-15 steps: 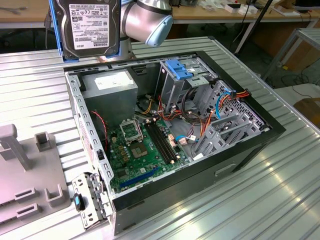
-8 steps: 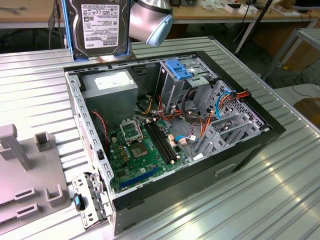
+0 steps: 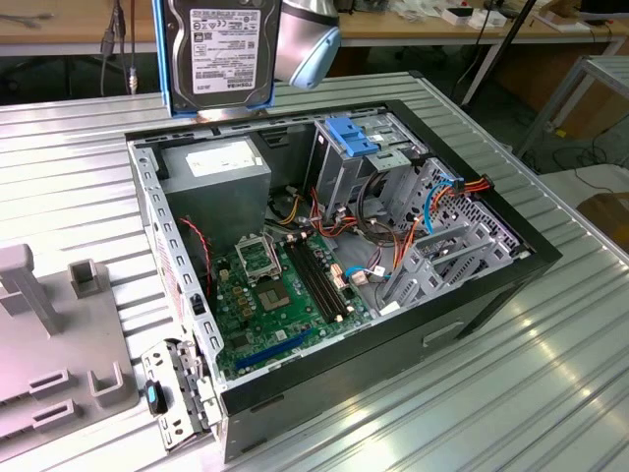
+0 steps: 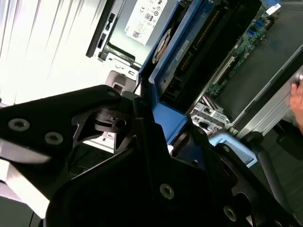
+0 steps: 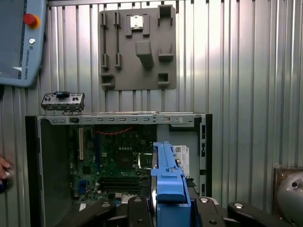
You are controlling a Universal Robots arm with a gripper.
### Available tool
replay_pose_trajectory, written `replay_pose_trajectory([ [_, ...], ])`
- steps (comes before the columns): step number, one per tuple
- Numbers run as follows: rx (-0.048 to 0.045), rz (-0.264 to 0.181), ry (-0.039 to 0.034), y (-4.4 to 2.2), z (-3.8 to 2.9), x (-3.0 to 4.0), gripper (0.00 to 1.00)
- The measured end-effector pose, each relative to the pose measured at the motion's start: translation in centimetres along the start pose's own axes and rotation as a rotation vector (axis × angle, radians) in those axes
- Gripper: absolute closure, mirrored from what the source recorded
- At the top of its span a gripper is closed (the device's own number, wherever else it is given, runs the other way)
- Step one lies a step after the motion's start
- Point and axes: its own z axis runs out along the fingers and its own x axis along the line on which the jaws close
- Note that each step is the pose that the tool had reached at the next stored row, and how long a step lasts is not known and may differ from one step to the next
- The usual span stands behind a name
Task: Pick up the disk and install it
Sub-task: 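Pick up the disk, then insert the disk into the insertion slot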
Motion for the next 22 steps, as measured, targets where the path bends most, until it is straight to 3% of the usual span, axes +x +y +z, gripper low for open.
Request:
replay_pose_trajectory([
  [4, 0.0, 0.0, 0.0, -1.02, 0.07, 0.05, 0.63],
  [11, 0.0, 0.0, 0.0003, -1.77, 0.2, 1.0, 0.63],
  [22, -0.0001, 0.0, 0.0006, -1.82, 0.2, 1.12, 0.63],
])
